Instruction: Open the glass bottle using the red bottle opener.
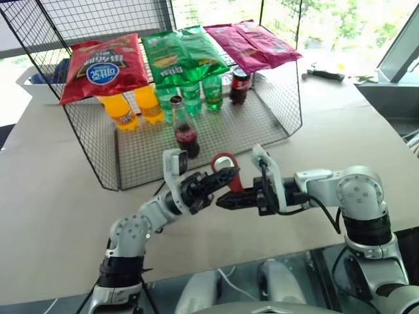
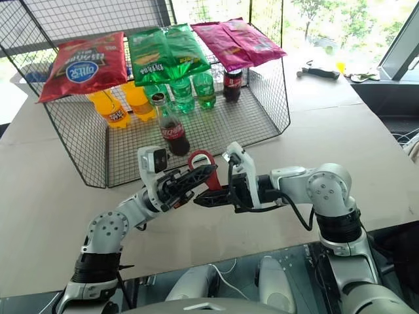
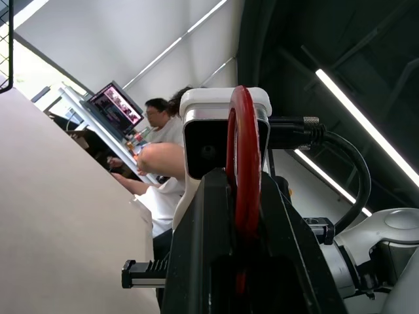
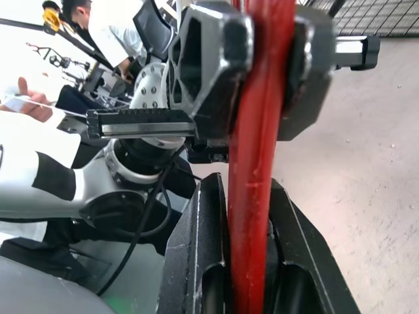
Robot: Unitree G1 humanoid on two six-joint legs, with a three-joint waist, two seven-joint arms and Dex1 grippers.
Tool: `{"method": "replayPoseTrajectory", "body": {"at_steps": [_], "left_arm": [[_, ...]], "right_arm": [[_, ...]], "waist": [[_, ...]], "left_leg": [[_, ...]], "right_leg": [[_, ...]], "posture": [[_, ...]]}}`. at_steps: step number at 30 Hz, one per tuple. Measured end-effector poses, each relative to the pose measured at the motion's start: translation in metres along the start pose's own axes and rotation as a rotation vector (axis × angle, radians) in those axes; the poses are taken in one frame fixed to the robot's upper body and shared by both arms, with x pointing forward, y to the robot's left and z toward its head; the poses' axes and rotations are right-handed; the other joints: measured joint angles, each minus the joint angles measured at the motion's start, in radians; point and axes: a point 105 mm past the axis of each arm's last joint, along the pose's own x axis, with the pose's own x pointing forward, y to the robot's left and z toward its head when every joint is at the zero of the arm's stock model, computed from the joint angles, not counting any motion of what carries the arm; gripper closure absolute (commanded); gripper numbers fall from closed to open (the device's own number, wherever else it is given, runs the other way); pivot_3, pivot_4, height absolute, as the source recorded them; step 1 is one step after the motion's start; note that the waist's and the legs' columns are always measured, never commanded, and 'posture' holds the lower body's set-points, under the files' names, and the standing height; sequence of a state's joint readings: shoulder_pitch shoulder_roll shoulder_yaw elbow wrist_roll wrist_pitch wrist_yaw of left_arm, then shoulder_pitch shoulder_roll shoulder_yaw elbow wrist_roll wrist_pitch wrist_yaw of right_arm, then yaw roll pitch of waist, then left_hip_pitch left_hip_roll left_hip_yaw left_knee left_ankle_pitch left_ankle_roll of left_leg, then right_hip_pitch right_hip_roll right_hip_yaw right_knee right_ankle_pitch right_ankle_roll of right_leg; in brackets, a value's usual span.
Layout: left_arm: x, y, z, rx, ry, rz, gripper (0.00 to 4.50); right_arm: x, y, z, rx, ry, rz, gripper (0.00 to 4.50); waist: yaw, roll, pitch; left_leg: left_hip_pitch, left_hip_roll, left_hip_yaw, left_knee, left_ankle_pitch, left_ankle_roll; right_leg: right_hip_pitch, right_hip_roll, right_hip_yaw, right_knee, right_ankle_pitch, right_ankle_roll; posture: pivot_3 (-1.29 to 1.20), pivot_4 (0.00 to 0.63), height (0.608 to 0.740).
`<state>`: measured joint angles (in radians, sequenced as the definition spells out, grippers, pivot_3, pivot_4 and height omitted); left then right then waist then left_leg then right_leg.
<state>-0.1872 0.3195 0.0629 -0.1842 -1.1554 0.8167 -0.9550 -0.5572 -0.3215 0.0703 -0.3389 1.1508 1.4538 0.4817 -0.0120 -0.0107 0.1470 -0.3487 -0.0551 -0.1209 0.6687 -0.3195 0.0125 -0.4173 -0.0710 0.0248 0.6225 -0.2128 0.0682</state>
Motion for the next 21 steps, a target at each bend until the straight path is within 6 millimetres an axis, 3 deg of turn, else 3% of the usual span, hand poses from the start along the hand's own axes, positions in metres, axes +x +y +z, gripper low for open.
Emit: {"method": "replayPoseTrajectory", "body": {"at_steps": [1,8,9,12,15,16,18,21], "left_arm": [[-0.001,0.001,-0.001,0.006,0.013,0.012,3.58],[-0.006,0.006,-0.002,0.026,0.039,0.057,0.22],[-0.007,0.005,-0.002,0.032,0.041,0.063,0.05],[-0.011,0.002,0.002,0.078,0.022,0.096,0.05],[-0.024,0.014,0.017,0.351,-0.007,0.311,0.05],[-0.033,0.023,0.029,0.515,-0.024,0.450,0.05],[-0.045,0.028,0.043,0.672,-0.053,0.590,0.05],[-0.053,0.026,0.043,0.762,-0.046,0.667,0.05]], "right_arm": [[-0.003,-0.002,-0.001,-0.003,0.005,-0.018,4.50],[-0.023,-0.021,-0.007,-0.034,-0.052,-0.160,4.50],[-0.029,-0.027,-0.010,-0.039,-0.068,-0.195,4.50],[-0.046,-0.044,-0.018,-0.053,-0.106,-0.313,4.50],[-0.075,-0.067,-0.023,-0.073,-0.167,-0.488,4.50],[-0.085,-0.071,-0.022,-0.086,-0.192,-0.539,4.50],[-0.095,-0.073,-0.019,-0.109,-0.228,-0.581,4.50],[-0.096,-0.073,-0.015,-0.138,-0.258,-0.600,4.50]], "waist": [[0.000,0.000,0.000],[0.000,0.000,0.000],[0.000,0.000,0.000],[0.000,0.000,0.000],[0.002,0.000,0.000],[0.004,0.000,0.001],[0.004,0.000,0.001],[0.004,0.000,0.001]], "left_leg": [[0.000,0.000,0.000,0.000,0.000,0.000],[0.000,0.000,0.000,0.000,0.000,0.000],[0.000,0.000,0.000,0.000,0.000,0.000],[0.000,0.000,0.000,0.000,0.000,0.000],[0.000,0.001,0.001,0.000,0.000,0.000],[0.000,0.001,0.002,0.000,0.000,0.000],[0.000,0.002,0.003,0.000,0.000,0.000],[0.000,0.002,0.003,-0.001,0.000,0.000]], "right_leg": [[0.000,0.000,0.000,0.000,0.000,0.000],[0.000,0.000,0.000,-0.001,0.000,0.000],[0.000,0.000,0.000,-0.001,0.000,0.000],[0.000,0.000,0.000,-0.001,0.000,0.000],[0.000,-0.001,0.001,-0.001,0.000,0.000],[0.000,-0.001,0.002,-0.001,0.000,0.000],[0.000,-0.001,0.002,-0.001,0.000,0.000],[0.000,-0.001,0.002,-0.002,0.000,0.000]], "posture": [[0.00,0.150,0.740],[0.00,0.150,0.740],[0.00,0.150,0.740],[0.00,0.150,0.740],[0.00,0.150,0.740],[0.00,0.150,0.740],[0.00,0.150,0.740],[0.00,0.150,0.740]]}}
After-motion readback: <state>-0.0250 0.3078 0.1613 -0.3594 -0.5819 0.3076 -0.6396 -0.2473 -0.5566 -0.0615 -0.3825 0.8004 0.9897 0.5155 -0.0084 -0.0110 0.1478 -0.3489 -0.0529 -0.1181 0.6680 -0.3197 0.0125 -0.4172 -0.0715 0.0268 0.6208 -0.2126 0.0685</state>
